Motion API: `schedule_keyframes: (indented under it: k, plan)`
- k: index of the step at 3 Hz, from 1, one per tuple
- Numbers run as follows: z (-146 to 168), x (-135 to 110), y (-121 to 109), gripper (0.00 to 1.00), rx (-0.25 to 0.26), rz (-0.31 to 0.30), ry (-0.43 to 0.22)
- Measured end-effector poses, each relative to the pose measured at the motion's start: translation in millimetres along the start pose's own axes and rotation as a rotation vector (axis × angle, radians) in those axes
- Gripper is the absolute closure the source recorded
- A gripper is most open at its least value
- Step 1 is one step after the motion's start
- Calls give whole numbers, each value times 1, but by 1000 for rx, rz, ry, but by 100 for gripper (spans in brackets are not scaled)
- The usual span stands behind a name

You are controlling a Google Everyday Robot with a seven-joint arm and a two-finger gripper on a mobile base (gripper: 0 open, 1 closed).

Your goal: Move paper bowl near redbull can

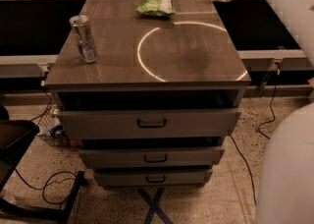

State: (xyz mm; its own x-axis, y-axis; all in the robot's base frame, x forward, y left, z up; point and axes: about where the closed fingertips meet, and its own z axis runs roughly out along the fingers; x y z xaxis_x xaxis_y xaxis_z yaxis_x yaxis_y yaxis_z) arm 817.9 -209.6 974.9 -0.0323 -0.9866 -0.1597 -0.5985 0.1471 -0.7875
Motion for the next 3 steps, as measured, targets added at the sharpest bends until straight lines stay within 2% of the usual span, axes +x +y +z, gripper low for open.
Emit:
schedule_keyframes:
  k: [1,2,3]
  plan:
    - [-36,-22,-15,100,36,-99,-19]
    - [-64,-41,-15,100,51,-180,-54]
    - [-86,-54,2,100,52,-225,-92]
